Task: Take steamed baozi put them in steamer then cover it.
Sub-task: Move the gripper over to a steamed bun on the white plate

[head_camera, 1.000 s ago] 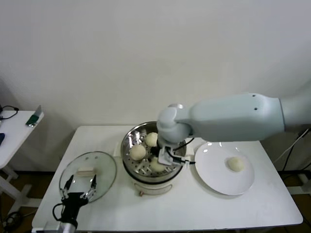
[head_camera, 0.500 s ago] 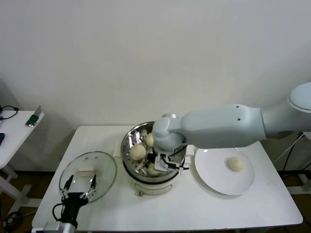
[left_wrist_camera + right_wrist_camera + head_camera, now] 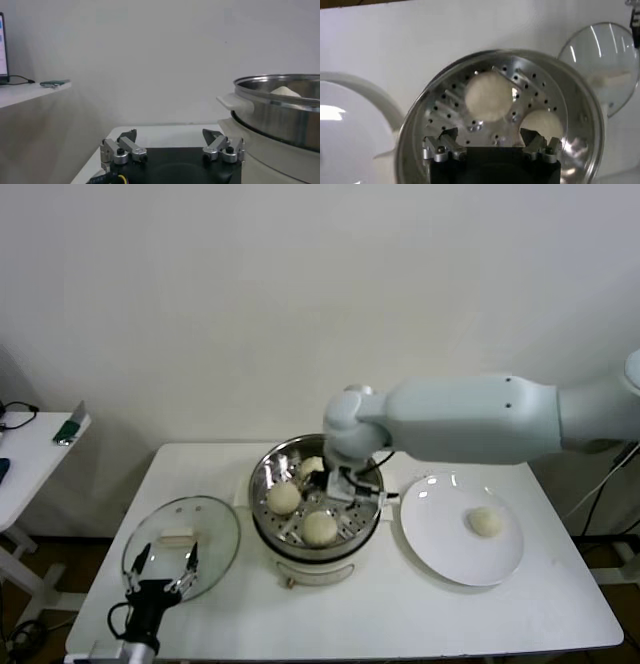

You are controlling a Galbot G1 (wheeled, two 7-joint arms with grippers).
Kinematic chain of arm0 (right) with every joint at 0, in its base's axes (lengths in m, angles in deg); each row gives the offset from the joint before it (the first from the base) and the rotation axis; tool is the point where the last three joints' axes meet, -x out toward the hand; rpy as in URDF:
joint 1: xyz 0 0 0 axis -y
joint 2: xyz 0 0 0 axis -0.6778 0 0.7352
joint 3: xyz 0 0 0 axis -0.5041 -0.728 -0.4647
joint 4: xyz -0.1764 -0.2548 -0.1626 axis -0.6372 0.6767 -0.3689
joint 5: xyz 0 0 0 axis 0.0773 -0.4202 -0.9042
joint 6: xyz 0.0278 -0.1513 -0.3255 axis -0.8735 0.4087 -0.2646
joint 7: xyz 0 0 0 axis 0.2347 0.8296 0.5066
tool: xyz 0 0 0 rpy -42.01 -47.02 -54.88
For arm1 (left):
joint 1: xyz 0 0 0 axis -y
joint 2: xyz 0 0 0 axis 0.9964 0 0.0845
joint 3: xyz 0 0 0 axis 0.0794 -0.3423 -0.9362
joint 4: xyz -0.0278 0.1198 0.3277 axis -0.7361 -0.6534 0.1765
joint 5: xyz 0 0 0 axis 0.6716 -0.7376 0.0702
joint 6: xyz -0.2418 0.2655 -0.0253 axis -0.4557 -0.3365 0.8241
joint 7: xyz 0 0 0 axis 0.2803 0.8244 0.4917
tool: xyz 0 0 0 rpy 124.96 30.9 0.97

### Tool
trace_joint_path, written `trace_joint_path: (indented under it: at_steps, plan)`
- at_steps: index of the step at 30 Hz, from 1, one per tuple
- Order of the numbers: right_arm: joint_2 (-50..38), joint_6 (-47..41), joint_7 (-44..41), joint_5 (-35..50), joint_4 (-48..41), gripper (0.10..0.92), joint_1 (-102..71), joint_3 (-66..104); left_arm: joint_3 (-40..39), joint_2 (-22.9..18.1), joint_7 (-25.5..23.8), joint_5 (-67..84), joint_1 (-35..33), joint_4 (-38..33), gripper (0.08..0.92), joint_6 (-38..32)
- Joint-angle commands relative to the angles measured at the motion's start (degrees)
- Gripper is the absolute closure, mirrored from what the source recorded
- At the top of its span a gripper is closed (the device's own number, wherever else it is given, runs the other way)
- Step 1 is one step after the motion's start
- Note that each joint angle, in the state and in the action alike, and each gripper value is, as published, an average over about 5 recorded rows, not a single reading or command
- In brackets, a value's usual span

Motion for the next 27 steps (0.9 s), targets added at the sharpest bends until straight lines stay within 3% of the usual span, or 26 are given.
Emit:
trace_joint_path:
  at_steps: [1, 8, 15, 27]
  plan:
    - [-9.1, 1.4, -7.3, 15.8, -9.0, 0.203, 12.3, -6.5, -0.1, 0.2, 0.0, 0.1, 0.2, 0.0, 0.177, 0.1]
    - [-19.9, -5.4, -7.7, 20.3, -16.4, 0.203, 11.3, -15.2, -0.2, 0.3, -0.2, 0.1, 0.6, -0.2, 0.177, 0.3]
    - [-29.6, -11.3, -6.1, 15.0, -18.6, 0.203, 0.7, -11.0, -0.2, 0.3, -0.4, 0.1, 0.4, -0.9, 0.177, 0.5]
    - [-32.0, -14.4, -4.6, 8.2, -25.1, 0.203, -24.5, 9.4, 0.4, 0.0, -0.4, -0.7, -0.8, -0.7, 0.177, 0.2]
